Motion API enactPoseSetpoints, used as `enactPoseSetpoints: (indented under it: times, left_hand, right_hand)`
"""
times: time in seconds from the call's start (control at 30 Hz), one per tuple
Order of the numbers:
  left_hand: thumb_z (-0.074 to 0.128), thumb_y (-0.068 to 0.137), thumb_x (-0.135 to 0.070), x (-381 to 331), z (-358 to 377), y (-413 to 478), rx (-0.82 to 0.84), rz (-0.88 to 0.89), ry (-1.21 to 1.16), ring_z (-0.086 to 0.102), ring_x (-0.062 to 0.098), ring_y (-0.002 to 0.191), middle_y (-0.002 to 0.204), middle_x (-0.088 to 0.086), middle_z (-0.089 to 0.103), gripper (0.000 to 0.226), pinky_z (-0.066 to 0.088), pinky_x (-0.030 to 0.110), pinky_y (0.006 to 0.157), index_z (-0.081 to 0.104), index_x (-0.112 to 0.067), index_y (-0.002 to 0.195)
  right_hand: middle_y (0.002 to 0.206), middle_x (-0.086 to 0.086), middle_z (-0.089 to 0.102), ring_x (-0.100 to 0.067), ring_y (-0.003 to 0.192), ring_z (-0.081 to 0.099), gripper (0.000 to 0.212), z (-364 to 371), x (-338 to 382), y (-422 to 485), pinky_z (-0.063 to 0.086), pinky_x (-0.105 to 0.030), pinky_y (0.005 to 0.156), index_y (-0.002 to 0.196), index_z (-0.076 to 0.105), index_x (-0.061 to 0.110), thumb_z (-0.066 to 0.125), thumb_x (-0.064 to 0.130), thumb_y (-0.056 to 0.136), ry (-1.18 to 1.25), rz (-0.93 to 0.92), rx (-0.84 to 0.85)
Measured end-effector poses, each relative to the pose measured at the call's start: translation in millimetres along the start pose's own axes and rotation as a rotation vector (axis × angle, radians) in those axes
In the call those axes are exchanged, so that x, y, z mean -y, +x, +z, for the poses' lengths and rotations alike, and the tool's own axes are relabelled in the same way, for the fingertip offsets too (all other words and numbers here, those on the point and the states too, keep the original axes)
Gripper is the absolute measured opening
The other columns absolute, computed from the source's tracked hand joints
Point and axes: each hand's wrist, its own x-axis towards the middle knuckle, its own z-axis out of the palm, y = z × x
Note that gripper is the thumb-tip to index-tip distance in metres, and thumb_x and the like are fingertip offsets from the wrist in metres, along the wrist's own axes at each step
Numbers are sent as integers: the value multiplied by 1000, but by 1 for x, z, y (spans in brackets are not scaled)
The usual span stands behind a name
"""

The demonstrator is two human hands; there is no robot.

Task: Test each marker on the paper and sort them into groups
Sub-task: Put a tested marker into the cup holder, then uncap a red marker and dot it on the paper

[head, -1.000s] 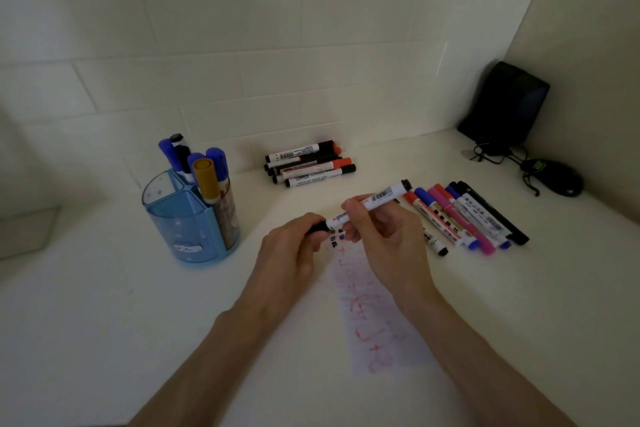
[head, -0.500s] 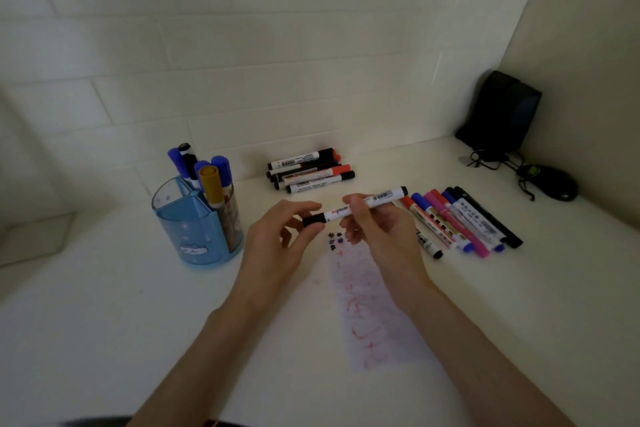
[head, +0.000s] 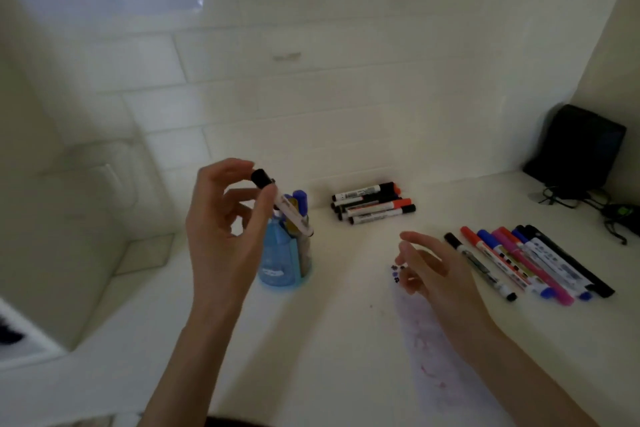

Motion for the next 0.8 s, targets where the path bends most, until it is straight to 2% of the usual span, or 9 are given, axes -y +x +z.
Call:
enactPoseSetpoints:
  times: [0.13, 0.27, 0.33, 0.6, 0.7, 0.8]
  left_hand:
    - [71, 93, -14, 10, -27, 14, -47, 77, 133, 67, 21, 90, 107, -4, 68, 26, 50, 33, 64, 59, -33, 108]
    - [69, 93, -18, 19, -36, 19, -57, 106, 160, 68, 16, 94, 107, -9, 68, 27, 51, 22, 70, 60, -38, 110]
    - [68, 94, -18, 24, -34, 18, -22, 105, 181, 68, 18, 96, 108, -8, 68, 28, 51, 20, 73, 59, -39, 110]
    - [68, 93, -9, 38, -25, 5, 97, 10, 280, 67, 10, 98, 106, -18, 67, 26, 50, 13, 76, 62, -27, 110]
    - [68, 93, -10, 45, -23, -3, 164, -42, 357, 65, 6, 98, 104, -21, 67, 26, 50, 16, 78, 62, -29, 111]
    - [68, 93, -16, 51, -23, -13, 213, -35, 452, 60, 4, 102, 109, -21, 64, 30, 50, 25, 82, 60, -34, 116]
  right_hand:
    - [84, -10, 75, -21, 67, 69, 31, 0, -5, 3, 55, -31, 63, 113, 73, 20, 76, 34, 86, -156, -55, 20]
    - [87, -1, 74, -19, 72, 73, 23, 0, -12, 3, 56, -20, 66, 111, 72, 24, 78, 24, 89, -304, -139, 60]
    - [87, 3, 73, -17, 73, 72, 22, 0, -15, 3, 55, -19, 67, 111, 72, 28, 79, 22, 91, -343, -148, 67]
    - [87, 2, 72, -20, 74, 72, 21, -2, -16, 4, 54, -22, 68, 111, 72, 26, 79, 21, 91, -339, -164, 83]
    - [87, 3, 72, -23, 74, 71, 21, -1, -14, 3, 55, -24, 68, 111, 72, 24, 78, 18, 91, -353, -160, 77]
    - [89, 0, 71, -26, 76, 70, 20, -1, -12, 3, 56, -31, 70, 110, 73, 23, 77, 16, 93, -377, -162, 66]
